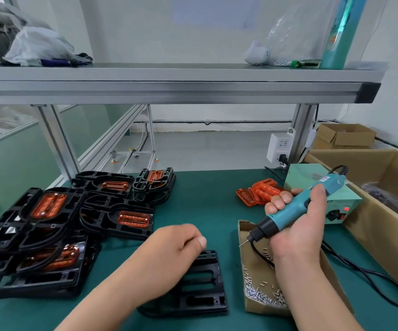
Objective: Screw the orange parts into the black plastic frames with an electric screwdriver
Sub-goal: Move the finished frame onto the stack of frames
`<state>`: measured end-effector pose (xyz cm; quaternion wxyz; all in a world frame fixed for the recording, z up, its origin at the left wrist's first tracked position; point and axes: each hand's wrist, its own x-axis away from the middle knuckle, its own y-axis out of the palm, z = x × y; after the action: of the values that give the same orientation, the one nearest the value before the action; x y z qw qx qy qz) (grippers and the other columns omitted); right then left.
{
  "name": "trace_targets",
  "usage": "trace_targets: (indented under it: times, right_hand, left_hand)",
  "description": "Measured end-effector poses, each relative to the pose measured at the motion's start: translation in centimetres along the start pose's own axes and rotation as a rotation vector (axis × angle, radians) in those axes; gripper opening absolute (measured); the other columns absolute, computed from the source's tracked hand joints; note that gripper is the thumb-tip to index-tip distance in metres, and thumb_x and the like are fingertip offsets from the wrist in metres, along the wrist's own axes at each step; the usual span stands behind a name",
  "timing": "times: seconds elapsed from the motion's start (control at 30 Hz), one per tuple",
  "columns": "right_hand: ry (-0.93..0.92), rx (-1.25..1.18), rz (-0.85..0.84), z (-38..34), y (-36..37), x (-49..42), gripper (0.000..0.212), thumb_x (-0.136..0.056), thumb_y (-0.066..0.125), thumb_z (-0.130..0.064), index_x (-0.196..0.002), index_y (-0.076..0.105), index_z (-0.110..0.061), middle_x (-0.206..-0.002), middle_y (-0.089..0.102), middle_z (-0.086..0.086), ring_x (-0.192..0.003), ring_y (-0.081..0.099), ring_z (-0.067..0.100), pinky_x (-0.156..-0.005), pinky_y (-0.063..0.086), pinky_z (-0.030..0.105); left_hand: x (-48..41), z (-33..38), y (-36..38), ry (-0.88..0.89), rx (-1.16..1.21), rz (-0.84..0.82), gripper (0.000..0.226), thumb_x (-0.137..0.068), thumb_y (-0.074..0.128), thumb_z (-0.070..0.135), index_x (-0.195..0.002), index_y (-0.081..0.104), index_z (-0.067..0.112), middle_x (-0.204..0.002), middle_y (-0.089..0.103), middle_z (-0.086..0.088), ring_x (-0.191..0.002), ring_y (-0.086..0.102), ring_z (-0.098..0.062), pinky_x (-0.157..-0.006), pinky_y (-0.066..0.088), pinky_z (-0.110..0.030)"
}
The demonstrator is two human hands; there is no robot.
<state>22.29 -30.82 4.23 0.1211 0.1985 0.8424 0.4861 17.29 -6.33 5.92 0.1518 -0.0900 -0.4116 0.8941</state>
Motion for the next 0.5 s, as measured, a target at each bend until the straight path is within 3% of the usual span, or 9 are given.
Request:
trace_targets:
  times: [0.13,0.23,0.37,0.5]
  right_hand:
    - [-0.008,-0.026,0.042,-0.6,-0.9,-0.9,0.039,-0.101,0.065,-0.054,-0.092,0.053,-0.018,-0.075,0.049,-0.002,-0.062,0.047,0.014,-0.056,0.043,0.026]
    - [-0.006,-0.029,0.053,-0.5,-1.0,-1.2,0.039,-0.101,0.065,-0.054,-0.090,0.053,-0.019,-0.074,0.049,-0.002,-0.061,0.047,0.014,-0.055,0.044,0.026]
    - [-0.008,-0.006,0.048,-0.2,-0.9,-1.1,0.038,-0.103,0.062,-0.054,-0.091,0.053,-0.018,-0.074,0.049,-0.001,-0.060,0.048,0.014,-0.053,0.044,0.026]
    - [-0.011,0.068,0.088,0.1,-1.9,-1.6,0.037,-0.103,0.060,-0.057,-0.091,0.058,-0.022,-0.072,0.057,-0.003,-0.061,0.055,0.014,-0.055,0.050,0.027]
  left_hand:
    - [-4.7,0.1,0.6,-0.080,0.094,-0.007,0.022,-0.094,0.060,0.046,-0.085,0.069,0.027,-0.057,0.054,0.017,-0.050,0.045,-0.002,-0.055,0.041,-0.025]
    - [-9.1,0.6,1.2,-0.106,0.093,-0.003,0.019,-0.092,0.063,0.036,-0.082,0.072,0.022,-0.061,0.061,0.014,-0.052,0.049,-0.004,-0.057,0.042,-0.024]
    - [-14.8,1.6,3.0,-0.133,0.062,-0.027,0.017,-0.092,0.061,0.027,-0.090,0.075,0.018,-0.087,0.076,0.004,-0.078,0.069,-0.020,-0.076,0.056,-0.033]
    - [-19.3,1.4,5.5,-0.152,-0.020,0.001,0.023,-0.095,0.059,0.025,-0.110,0.075,0.019,-0.114,0.076,-0.003,-0.104,0.069,-0.022,-0.091,0.056,-0.034]
